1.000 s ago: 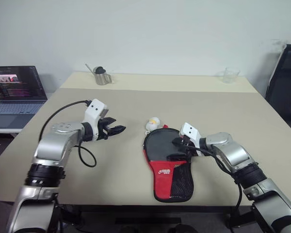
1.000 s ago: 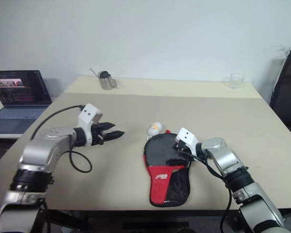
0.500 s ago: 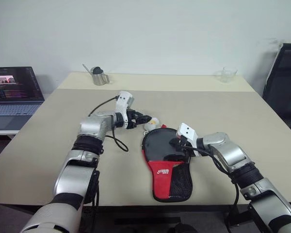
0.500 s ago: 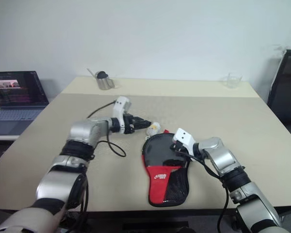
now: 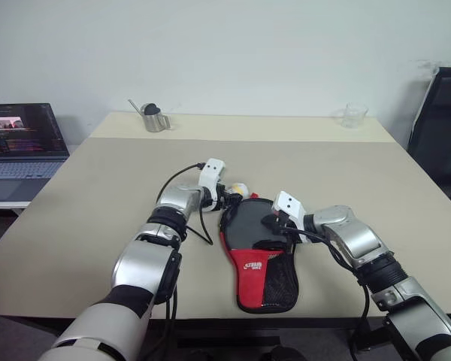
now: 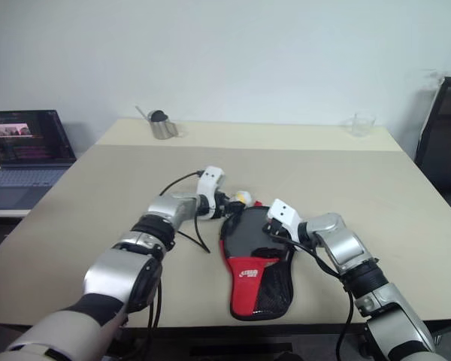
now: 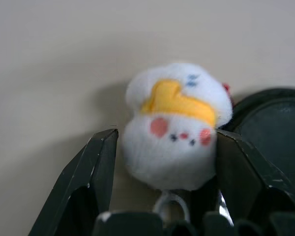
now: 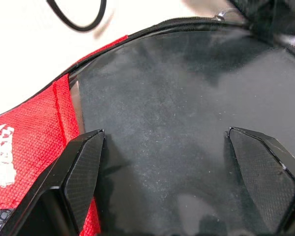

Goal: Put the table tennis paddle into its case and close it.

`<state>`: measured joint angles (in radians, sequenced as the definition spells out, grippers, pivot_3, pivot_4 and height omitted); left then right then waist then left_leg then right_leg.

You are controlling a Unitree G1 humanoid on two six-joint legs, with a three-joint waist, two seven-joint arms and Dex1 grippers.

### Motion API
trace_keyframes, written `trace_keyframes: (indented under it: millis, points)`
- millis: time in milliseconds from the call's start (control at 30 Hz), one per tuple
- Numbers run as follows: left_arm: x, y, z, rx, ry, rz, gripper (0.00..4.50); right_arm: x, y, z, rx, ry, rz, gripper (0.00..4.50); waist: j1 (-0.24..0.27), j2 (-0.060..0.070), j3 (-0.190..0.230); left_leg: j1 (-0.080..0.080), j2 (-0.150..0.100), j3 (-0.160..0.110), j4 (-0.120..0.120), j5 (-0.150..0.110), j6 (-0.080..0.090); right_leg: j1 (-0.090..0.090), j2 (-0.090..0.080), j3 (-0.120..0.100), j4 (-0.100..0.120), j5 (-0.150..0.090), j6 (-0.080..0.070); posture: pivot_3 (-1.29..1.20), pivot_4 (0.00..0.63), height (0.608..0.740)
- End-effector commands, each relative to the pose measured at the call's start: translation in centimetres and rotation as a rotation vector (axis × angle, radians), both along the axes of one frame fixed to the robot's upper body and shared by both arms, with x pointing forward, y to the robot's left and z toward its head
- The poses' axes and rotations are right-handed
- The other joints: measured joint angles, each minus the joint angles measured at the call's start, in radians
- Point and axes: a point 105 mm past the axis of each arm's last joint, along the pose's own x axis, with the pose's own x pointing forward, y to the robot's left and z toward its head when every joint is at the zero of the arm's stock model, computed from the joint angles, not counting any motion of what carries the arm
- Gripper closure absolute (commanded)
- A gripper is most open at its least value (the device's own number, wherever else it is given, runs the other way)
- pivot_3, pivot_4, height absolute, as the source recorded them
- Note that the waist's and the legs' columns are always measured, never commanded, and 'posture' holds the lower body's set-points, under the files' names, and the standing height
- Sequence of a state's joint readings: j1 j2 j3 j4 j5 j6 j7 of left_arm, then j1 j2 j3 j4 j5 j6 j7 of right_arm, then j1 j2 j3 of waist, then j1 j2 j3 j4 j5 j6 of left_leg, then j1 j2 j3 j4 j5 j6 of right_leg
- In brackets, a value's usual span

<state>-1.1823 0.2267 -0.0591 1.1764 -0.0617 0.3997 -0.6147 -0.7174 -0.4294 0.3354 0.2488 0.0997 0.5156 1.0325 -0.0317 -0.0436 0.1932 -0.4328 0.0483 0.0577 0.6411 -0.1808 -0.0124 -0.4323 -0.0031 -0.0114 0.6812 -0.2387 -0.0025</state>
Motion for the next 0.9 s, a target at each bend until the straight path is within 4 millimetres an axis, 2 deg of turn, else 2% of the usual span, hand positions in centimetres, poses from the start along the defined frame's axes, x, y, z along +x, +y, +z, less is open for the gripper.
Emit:
trace_keyframes:
  millis: [33,200,300,467,533,567,800,900]
  points:
    - [0.0,-0.4,-0.4,0.041,-0.007,-0.002,1.32,-0.2,-0.3,0.3,0.005,-0.009,-0.006,0.07,0.0,0.0,0.0,0.0,0.0,0.0,0.0,0.0,0.0,0.0,0.0,0.0,0.0,0.0,0.0,0.0,0.15,0.74]
    - [0.0,-1.0,-0.5,0.022,-0.008,0.001,1.32,-0.5,-0.4,0.2,0.003,-0.003,-0.009,0.07,0.002,0.0,0.0,0.0,0.0,0.0,0.0,0.0,0.0,0.001,0.0,-0.001,0.0,0.0,0.0,0.0,0.15,0.74]
    - [0.3,-1.3,-0.2,0.024,-0.037,0.006,1.89,-0.6,-0.5,0.2,0.001,-0.001,-0.01,0.05,0.002,0.0,0.0,0.001,0.0,-0.001,0.001,0.0,0.0,0.002,-0.001,-0.001,0.0,0.0,0.0,0.0,0.15,0.74]
    - [0.8,-1.1,0.4,0.087,-0.091,0.037,3.55,-0.6,-0.6,0.4,-0.002,-0.002,-0.01,0.05,0.002,0.0,0.0,0.001,0.0,-0.001,0.001,0.0,0.0,0.002,-0.001,-0.001,0.0,0.0,0.001,0.0,0.15,0.74]
    - [1.2,-1.1,1.1,0.108,-0.122,0.052,4.09,-0.6,-0.6,0.5,-0.002,-0.001,-0.009,0.05,0.002,0.0,0.0,0.001,-0.001,-0.001,0.001,0.0,0.0,0.002,-0.001,-0.001,0.0,0.0,0.001,0.0,0.15,0.74]
    - [1.4,-1.1,1.6,0.121,-0.14,0.055,4.22,-0.7,-0.6,0.4,-0.003,0.002,-0.008,0.05,0.002,0.0,0.0,0.001,-0.001,-0.001,0.001,0.0,0.0,0.002,-0.001,-0.001,0.0,0.001,0.001,0.0,0.15,0.74]
    - [2.1,-2.3,4.2,0.168,-0.237,0.051,4.3,-1.4,-0.7,0.3,-0.012,0.017,0.006,0.05,0.002,0.0,0.0,0.0,-0.001,-0.001,0.001,0.0,0.0,0.002,-0.001,-0.001,-0.001,0.001,0.001,0.0,0.15,0.74]
    - [2.1,-2.8,4.8,0.186,-0.259,0.041,4.3,-1.4,-0.6,0.4,-0.014,0.018,0.008,0.05,0.002,0.0,0.0,0.0,-0.001,-0.001,0.001,0.0,0.0,0.002,-0.001,-0.001,-0.001,0.001,0.002,0.0,0.15,0.74]
